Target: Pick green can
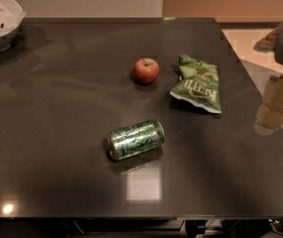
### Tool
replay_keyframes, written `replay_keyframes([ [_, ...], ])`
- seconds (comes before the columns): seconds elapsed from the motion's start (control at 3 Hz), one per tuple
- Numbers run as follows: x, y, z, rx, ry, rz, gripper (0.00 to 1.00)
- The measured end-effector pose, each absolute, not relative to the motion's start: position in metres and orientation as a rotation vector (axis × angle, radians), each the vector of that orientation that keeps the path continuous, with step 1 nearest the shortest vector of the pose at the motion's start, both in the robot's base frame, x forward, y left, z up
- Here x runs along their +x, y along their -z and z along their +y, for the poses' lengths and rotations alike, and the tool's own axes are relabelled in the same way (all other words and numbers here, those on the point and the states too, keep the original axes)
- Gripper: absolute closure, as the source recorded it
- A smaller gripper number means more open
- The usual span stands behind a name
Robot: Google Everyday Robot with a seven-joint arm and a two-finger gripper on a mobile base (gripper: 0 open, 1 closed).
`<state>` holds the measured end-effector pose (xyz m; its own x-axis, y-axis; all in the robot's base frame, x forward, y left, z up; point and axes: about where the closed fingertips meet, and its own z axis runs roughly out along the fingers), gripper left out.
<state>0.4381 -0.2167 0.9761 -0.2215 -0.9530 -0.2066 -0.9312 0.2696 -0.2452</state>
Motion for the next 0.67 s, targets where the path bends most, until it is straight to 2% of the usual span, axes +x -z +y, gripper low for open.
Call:
replay_keyframes([
  [0.67, 0.4433, -0.974, -0.2076, -1.761, 0.074, 2.209, 0.0],
])
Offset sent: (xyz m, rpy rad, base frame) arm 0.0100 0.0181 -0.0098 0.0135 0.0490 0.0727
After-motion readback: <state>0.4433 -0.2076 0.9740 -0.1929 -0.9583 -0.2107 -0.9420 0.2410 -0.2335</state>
